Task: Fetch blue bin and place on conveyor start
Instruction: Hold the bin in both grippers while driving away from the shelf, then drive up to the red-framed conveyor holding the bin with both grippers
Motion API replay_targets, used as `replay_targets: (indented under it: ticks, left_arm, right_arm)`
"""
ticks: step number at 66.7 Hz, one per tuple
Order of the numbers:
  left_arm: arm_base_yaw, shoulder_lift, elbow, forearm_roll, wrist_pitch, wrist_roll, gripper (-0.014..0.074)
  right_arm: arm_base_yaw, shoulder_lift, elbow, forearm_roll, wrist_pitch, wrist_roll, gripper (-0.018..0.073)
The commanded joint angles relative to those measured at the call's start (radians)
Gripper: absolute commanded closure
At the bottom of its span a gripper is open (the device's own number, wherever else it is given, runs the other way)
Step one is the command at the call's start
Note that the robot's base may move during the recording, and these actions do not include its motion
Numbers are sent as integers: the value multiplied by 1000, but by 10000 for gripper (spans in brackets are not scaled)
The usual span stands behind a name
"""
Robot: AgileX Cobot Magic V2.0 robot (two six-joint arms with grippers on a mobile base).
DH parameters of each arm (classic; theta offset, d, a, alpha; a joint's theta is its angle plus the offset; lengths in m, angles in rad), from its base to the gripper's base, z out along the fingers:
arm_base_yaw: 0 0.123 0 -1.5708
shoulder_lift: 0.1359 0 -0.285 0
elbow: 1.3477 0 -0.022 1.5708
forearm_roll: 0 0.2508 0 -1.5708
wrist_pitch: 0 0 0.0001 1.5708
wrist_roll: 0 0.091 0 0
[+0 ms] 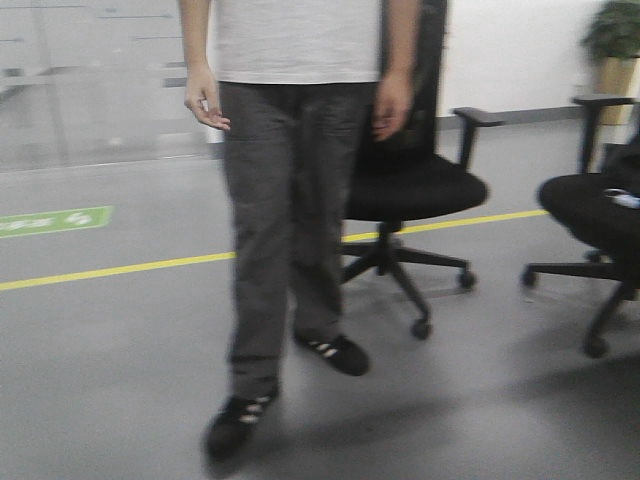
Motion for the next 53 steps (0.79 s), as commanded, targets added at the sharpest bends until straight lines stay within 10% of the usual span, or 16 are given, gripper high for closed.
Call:
replay_targets:
  ticks: [1, 53]
  left_arm:
    - [-5, -14, -9, 1, -35, 22, 707]
    - [-5, -14, -9, 46, -35, 22, 707]
  right_arm:
    - [-7, -18, -9, -14, -48, -14, 711]
    - [-7, -18, -9, -10, -48, -14, 711]
